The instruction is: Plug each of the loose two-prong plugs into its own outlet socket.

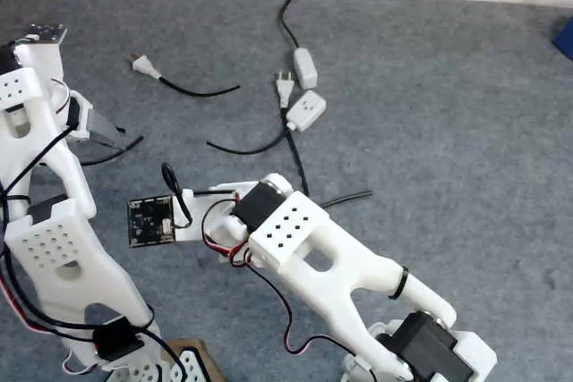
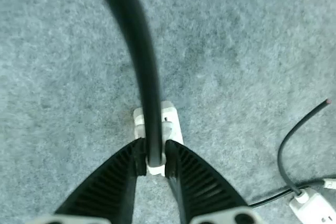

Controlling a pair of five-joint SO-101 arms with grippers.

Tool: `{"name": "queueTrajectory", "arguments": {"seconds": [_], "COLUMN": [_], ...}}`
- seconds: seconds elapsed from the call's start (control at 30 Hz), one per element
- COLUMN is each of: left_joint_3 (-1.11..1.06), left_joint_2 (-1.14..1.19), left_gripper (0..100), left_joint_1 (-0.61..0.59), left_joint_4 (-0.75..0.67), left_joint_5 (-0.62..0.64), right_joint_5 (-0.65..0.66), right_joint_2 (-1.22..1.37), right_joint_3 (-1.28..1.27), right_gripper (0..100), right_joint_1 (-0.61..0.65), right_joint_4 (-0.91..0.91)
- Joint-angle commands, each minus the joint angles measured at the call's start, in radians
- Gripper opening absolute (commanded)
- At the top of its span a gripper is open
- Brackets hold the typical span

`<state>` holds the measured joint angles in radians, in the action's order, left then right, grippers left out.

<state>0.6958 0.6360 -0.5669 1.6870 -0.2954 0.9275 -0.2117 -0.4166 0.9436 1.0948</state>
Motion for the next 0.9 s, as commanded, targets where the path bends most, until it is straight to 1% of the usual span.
{"name": "queueTrajectory", "arguments": {"seconds": [0.0,0.13,0.3,0.47,0.6,0.8,0.87], "left_joint_3": [0.039,0.039,0.071,0.071,0.074,0.171,0.213], "left_joint_2": [-0.013,-0.013,-0.012,-0.012,-0.013,-0.013,-0.013], "left_gripper": [35,35,35,35,35,35,35], "left_joint_1": [-0.018,-0.036,-0.045,-0.05,-0.05,-0.079,-0.099], "left_joint_4": [0.009,0.008,0.011,0.011,0.011,0.014,0.041], "left_joint_5": [-0.006,-0.008,-0.008,-0.008,-0.006,-0.003,-0.003], "right_joint_5": [0.006,0.006,0.006,0.014,0.006,-0.021,-0.023], "right_joint_2": [0.027,0.091,0.101,0.11,0.143,0.297,0.334], "right_joint_3": [0.033,0.038,0.038,0.038,0.028,0.038,0.038], "right_gripper": [0.7,0.7,0.7,0.7,0.7,0.7,0.7], "right_joint_1": [0.008,0.008,0.007,-0.038,-0.045,-0.047,-0.047], "right_joint_4": [-0.028,-0.031,-0.042,-0.044,-0.079,-0.128,-0.13]}}
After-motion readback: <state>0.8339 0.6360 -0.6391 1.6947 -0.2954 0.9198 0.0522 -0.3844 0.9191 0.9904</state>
